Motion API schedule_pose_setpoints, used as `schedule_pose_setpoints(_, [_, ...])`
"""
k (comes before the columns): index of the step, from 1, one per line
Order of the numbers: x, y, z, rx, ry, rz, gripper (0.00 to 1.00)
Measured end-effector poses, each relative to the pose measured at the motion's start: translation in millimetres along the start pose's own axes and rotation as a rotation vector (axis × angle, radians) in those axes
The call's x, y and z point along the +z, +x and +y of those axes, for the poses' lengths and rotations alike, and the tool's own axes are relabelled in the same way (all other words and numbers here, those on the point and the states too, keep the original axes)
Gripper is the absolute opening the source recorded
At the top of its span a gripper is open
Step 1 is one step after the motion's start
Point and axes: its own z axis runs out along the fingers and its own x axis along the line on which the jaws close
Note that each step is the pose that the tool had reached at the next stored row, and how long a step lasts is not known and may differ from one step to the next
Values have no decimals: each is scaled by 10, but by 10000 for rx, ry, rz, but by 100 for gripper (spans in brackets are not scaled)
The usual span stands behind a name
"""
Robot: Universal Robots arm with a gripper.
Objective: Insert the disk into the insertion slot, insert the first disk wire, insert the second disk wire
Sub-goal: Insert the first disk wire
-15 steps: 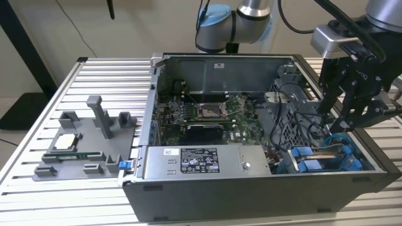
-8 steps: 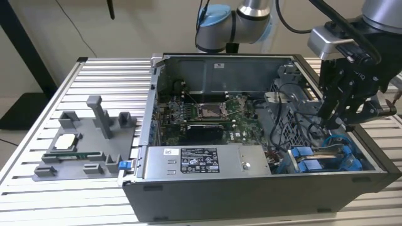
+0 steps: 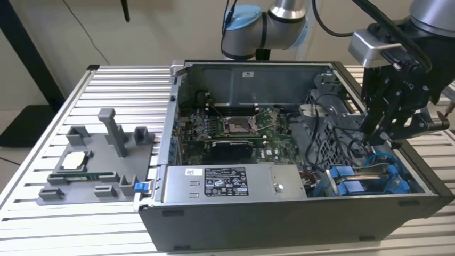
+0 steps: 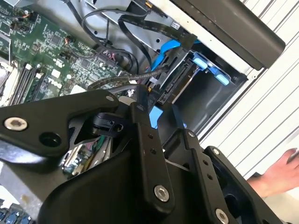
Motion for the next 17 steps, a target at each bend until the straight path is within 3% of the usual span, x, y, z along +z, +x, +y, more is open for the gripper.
schedule_pose_setpoints(4, [0,0,0,-22,51,-4,100])
schedule_pose_setpoints(14, [0,0,0,-23,55,-4,100])
schedule_pose_setpoints(15, [0,0,0,-23,55,-4,0])
schedule_pose_setpoints(17, [0,0,0,-23,55,-4,0])
